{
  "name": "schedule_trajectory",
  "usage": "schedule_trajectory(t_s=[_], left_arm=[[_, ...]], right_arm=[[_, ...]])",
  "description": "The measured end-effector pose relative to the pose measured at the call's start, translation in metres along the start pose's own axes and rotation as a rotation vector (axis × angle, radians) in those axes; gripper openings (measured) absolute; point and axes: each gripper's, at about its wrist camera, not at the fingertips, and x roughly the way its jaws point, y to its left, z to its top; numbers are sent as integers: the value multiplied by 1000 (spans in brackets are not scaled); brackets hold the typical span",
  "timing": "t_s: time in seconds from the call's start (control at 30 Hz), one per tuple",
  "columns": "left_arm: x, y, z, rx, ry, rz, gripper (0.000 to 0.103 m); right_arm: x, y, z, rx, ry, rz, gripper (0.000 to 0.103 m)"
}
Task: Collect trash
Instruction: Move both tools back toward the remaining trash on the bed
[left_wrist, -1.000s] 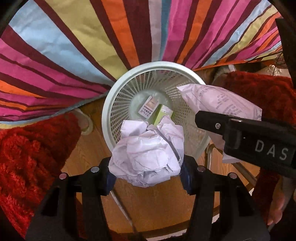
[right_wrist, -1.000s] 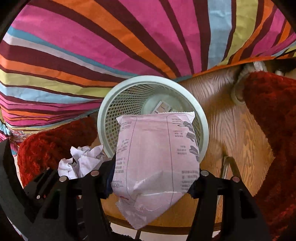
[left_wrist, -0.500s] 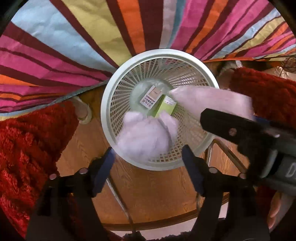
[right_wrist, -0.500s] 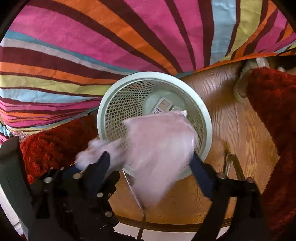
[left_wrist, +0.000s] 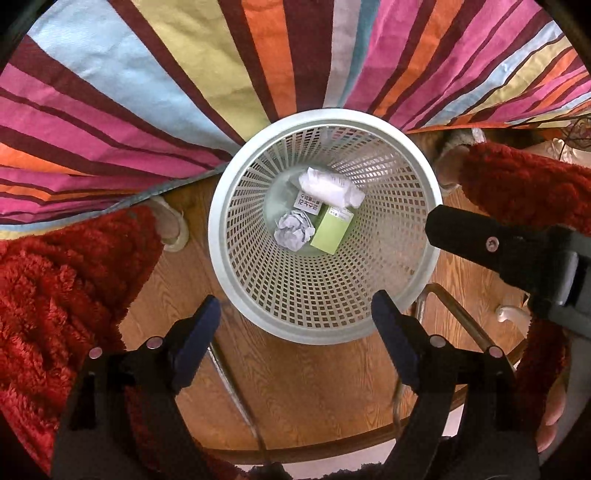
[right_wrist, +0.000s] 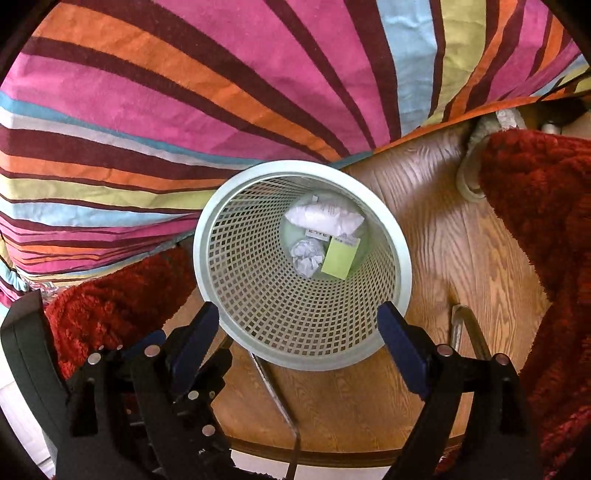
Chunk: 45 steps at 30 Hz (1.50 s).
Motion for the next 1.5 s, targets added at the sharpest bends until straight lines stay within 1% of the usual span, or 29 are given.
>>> schedule_trajectory(t_s=[0.1,0.33,0.5,0.6,0.77,0.93,1.0,1.17,1.37,1.5], left_arm=[[-6,1,-1,-7,-25,3,82],[-35,8,-7,-31,-144,14,82],[-55,10,-9,-38,-223,18,82],[-64,10,-11,-36,-255,15,82],[-73,11,-12,-36,-284,6,82],[-78,16,-11,-57,-305,-12,82],[-81,20,-11,-70,-316,-22,86],[-94,27,-11,-95,-385,-35,87],[-107,30,-9,-95,-440,-32,87],[-117,33,-7,-91,-470,-3,87]], right_arm=[[-5,0,-1,2,-18,3,83],[-30,3,-6,-24,-98,17,83],[-50,9,-10,-69,-168,12,83],[-57,15,-12,-97,-201,2,83],[-63,22,-14,-134,-226,-4,83],[-69,25,-16,-156,-251,-13,83],[-71,26,-17,-162,-260,-15,83],[-75,29,-16,-185,-295,-30,83],[-85,32,-15,-210,-343,-33,83],[-98,34,-14,-218,-401,-27,83]])
